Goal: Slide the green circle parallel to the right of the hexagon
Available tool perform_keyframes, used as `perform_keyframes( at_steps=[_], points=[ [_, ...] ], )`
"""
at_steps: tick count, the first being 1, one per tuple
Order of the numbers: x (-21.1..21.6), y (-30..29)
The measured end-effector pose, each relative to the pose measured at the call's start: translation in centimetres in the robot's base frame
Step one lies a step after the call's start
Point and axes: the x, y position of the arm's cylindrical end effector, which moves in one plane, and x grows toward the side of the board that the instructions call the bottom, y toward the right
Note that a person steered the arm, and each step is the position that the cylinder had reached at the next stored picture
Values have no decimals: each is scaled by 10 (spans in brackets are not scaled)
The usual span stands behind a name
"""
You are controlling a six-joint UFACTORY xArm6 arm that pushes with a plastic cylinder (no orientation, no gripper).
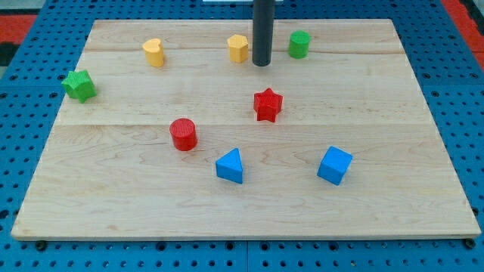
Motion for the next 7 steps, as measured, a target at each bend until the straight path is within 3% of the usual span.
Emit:
perform_keyframes(
  at_steps=[1, 2, 4, 5, 6, 7],
  points=[
    [-45, 3],
    [-62, 20],
    [-49, 86],
    [-70, 83],
    [-73, 33],
    [-26, 26]
  ],
)
